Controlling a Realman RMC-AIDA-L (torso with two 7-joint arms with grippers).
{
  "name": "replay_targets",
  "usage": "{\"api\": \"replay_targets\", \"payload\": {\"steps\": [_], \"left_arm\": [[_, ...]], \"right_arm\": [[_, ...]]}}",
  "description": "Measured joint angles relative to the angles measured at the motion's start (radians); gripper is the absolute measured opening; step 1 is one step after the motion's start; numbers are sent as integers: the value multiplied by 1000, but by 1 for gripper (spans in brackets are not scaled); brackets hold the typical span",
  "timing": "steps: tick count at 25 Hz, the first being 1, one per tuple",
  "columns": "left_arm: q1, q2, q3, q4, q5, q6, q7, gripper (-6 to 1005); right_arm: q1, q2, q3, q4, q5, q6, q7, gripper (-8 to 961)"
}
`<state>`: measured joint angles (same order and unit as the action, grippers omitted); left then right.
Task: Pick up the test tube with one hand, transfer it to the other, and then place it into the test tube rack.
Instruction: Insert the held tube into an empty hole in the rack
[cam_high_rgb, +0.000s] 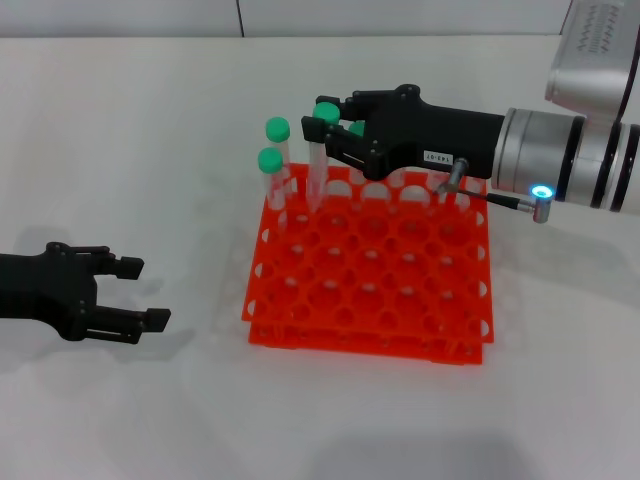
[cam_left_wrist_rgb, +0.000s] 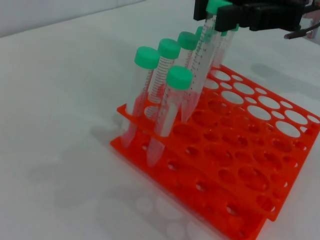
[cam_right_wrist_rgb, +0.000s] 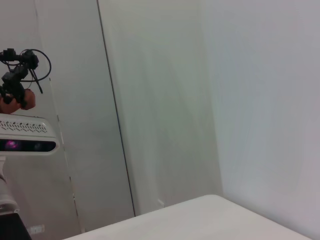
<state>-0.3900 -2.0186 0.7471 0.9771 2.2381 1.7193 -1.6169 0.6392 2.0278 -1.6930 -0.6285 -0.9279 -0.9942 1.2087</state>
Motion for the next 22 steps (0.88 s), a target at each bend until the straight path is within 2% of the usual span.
{"api": "replay_targets", "payload": {"steps": [22], "left_arm": [[10, -9, -2, 0, 0, -1, 3, 864]], "right_arm": [[-4, 0, -46, 9, 2, 21, 0, 265]]}}
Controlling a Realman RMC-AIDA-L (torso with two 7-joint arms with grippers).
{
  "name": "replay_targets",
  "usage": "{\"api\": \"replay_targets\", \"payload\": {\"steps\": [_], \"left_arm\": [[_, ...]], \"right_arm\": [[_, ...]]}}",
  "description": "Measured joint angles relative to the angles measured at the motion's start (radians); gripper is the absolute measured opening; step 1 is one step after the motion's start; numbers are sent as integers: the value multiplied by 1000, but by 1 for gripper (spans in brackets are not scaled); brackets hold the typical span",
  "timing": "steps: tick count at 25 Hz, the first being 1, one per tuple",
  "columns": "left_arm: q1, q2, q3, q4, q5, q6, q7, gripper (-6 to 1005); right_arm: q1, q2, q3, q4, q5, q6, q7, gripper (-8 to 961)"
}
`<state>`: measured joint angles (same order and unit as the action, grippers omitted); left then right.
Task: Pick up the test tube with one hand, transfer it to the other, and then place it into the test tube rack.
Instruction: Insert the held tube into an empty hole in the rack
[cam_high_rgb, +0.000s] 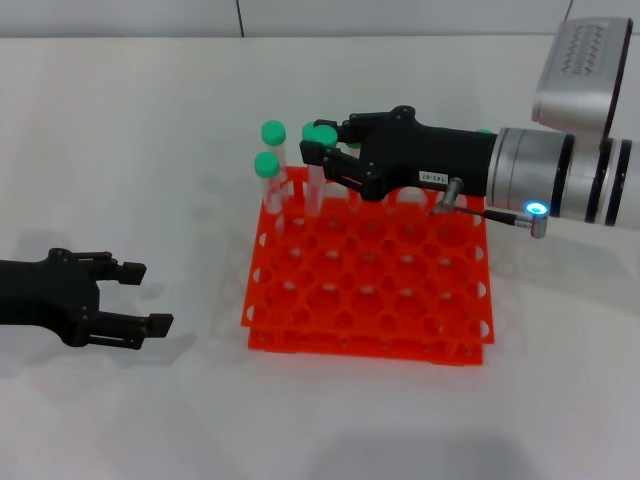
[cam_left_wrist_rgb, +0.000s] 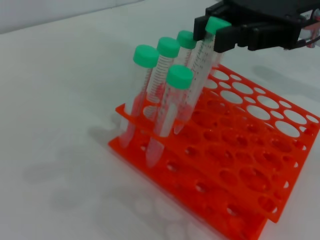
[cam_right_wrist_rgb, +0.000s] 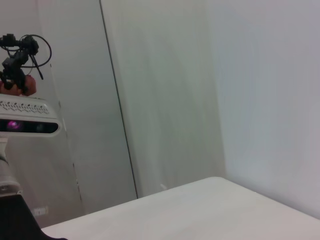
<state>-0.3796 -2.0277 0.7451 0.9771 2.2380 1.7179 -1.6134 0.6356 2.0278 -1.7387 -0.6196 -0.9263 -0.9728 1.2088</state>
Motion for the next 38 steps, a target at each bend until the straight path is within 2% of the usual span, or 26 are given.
{"api": "replay_targets", "payload": {"steps": [38], "left_arm": [[-1, -6, -4, -9, -1, -10, 9, 864]], "right_arm": [[1, 0, -44, 2, 12, 39, 0, 266]]}}
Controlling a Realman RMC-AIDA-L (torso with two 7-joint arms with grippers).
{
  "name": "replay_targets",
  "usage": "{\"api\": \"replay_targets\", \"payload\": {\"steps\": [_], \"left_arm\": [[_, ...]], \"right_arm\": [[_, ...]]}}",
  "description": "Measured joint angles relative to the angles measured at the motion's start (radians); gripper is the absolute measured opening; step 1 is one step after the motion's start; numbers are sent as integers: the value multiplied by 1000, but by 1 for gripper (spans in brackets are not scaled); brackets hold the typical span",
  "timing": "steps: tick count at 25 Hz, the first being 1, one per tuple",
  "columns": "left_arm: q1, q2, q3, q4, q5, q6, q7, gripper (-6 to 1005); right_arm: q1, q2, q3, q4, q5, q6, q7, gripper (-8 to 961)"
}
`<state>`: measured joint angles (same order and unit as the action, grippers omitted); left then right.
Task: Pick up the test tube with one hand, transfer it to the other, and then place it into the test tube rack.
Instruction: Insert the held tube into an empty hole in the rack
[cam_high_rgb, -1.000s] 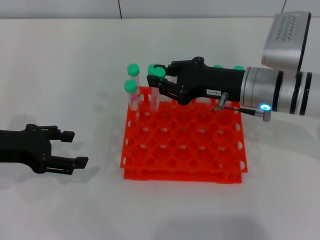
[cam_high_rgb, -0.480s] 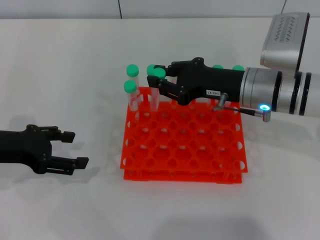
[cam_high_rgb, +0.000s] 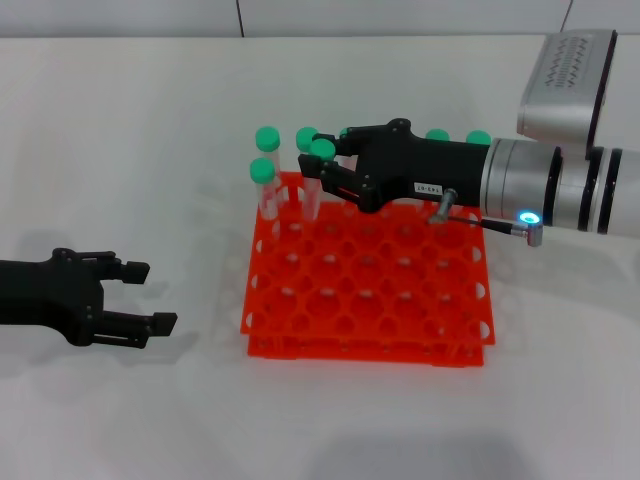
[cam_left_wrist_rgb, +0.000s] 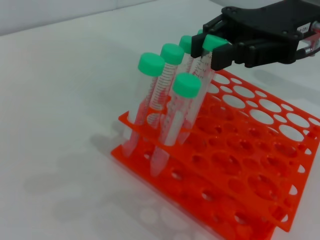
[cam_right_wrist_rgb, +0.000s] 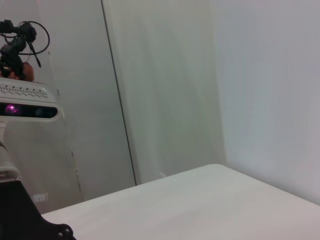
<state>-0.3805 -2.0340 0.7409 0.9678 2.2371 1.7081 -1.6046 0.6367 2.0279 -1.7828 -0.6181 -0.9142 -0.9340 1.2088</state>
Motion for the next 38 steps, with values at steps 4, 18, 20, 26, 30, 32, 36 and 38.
{"api": "replay_targets", "payload": {"steps": [4, 18, 20, 26, 30, 32, 36, 38], "left_arm": [[0, 0, 0, 0, 0, -1, 0, 864], [0, -1, 0, -1, 1, -2, 0, 865], [0, -2, 0, -1, 1, -3, 0, 865], [0, -2, 1, -2, 1, -10, 0, 865], [0, -3, 4, -3, 1, -12, 0, 865], [0, -3, 4, -3, 1, -13, 0, 865], [0, -3, 5, -3, 1, -13, 0, 865], [0, -3, 5, -3, 1, -13, 0, 865]], "right_arm": [[-2, 0, -1, 4, 0, 4, 0, 266], [-1, 0, -1, 11, 0, 5, 0, 267], [-1, 0, -1, 11, 0, 5, 0, 267], [0, 0, -1, 12, 0, 7, 0, 267], [1, 0, -6, 12, -1, 10, 0, 267], [2, 0, -11, 12, -1, 14, 0, 267], [3, 0, -16, 12, -1, 19, 0, 267], [3, 0, -16, 12, -1, 19, 0, 267]]}}
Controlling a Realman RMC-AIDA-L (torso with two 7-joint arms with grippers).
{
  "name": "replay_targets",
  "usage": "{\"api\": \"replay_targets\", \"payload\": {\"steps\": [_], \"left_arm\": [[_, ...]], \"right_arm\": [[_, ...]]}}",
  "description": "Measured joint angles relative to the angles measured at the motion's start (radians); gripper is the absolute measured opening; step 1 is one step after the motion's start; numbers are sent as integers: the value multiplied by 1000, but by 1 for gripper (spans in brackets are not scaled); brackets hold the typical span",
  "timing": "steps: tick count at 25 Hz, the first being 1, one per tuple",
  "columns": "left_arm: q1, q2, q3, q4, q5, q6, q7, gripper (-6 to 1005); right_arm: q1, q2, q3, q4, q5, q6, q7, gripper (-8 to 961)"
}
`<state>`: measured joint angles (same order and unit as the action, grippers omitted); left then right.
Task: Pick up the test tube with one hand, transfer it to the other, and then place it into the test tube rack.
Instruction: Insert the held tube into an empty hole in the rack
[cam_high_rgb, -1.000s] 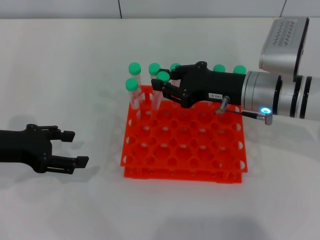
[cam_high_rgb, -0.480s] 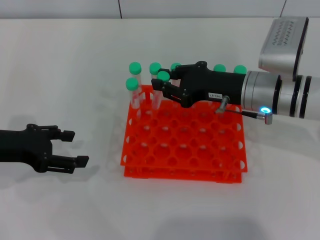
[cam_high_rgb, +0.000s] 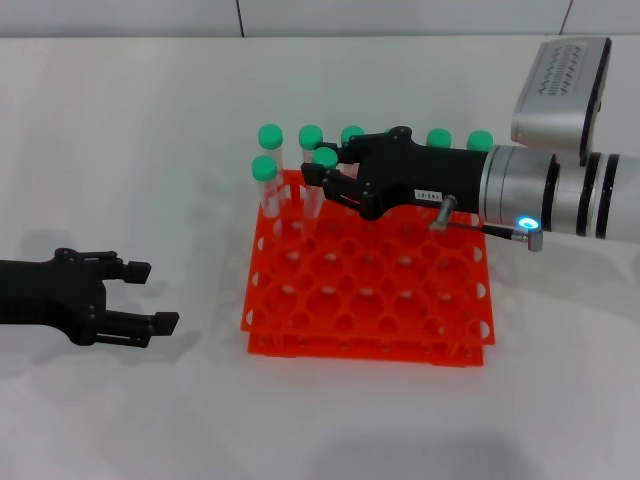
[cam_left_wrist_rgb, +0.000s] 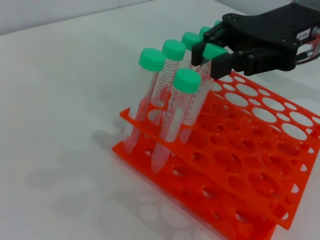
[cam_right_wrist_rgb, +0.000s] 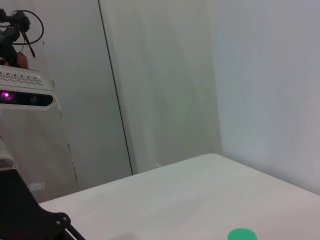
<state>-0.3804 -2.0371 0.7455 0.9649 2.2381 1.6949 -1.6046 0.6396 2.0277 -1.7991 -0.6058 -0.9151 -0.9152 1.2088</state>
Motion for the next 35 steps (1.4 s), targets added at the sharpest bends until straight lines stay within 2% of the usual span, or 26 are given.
{"api": "replay_targets", "payload": {"steps": [35], "left_arm": [[-6, 2, -5, -12, -1, -3, 17, 864]], "right_arm": [[20, 0, -9, -2, -1, -1, -2, 268]]}}
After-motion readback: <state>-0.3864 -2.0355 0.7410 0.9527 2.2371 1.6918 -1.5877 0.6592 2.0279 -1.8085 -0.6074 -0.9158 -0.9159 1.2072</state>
